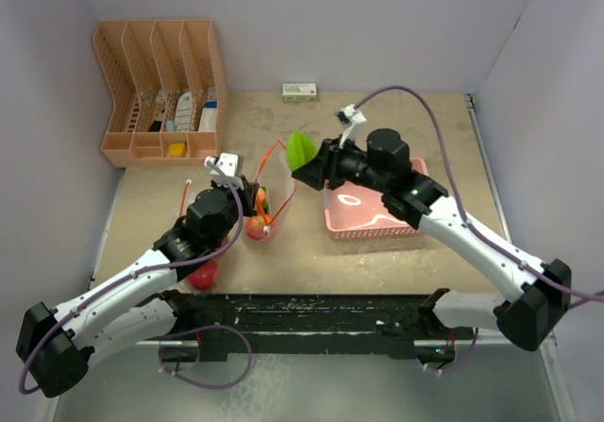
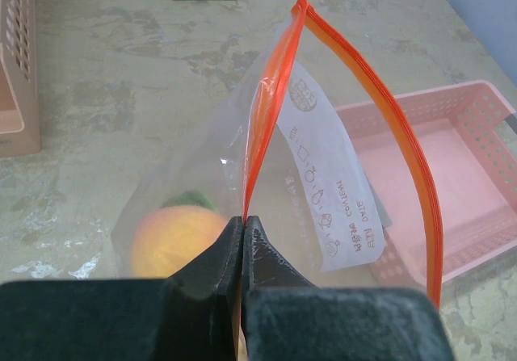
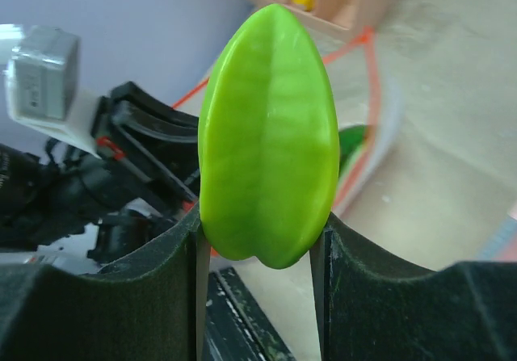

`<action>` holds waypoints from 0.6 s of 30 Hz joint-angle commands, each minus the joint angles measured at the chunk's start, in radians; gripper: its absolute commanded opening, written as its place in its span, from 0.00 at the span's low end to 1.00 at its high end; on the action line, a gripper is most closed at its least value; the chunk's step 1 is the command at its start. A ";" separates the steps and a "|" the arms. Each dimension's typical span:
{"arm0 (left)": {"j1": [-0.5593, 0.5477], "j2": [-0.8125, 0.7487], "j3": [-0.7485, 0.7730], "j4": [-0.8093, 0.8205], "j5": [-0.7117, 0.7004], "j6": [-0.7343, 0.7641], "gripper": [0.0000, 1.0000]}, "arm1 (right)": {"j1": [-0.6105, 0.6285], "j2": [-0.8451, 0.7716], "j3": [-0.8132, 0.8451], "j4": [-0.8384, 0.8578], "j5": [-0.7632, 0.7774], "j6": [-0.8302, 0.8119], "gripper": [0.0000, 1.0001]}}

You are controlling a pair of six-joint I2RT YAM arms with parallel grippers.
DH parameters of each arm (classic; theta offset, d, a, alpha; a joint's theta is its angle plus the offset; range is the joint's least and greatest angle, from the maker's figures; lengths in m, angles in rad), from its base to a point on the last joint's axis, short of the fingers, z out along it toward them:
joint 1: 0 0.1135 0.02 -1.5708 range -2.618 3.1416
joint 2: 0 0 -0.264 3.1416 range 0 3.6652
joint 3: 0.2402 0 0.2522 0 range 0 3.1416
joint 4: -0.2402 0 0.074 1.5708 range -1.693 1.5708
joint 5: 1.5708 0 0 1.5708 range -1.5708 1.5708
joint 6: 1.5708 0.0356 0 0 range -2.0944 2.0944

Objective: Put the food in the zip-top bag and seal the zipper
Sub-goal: Place the fake fruit in the zipper food storage bag.

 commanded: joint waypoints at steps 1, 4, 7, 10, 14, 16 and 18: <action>0.003 -0.008 0.066 0.018 0.018 -0.020 0.00 | 0.064 0.096 0.078 0.218 -0.111 0.047 0.00; 0.003 -0.024 0.088 0.001 0.023 -0.010 0.00 | 0.068 0.145 0.051 0.300 -0.110 0.125 0.01; 0.003 -0.043 0.098 -0.014 0.015 -0.002 0.00 | 0.068 0.169 0.024 0.308 -0.059 0.153 0.01; 0.003 -0.066 0.102 -0.021 0.013 -0.001 0.00 | 0.070 0.197 0.010 0.289 -0.014 0.155 0.01; 0.002 -0.077 0.107 -0.027 0.011 0.002 0.00 | 0.082 0.217 0.027 0.217 0.049 0.139 0.01; 0.003 -0.078 0.104 -0.026 0.008 0.003 0.00 | 0.096 0.203 0.027 0.193 0.080 0.119 0.02; 0.002 -0.073 0.100 -0.018 0.006 0.003 0.00 | 0.112 0.193 0.032 0.160 0.102 0.093 0.03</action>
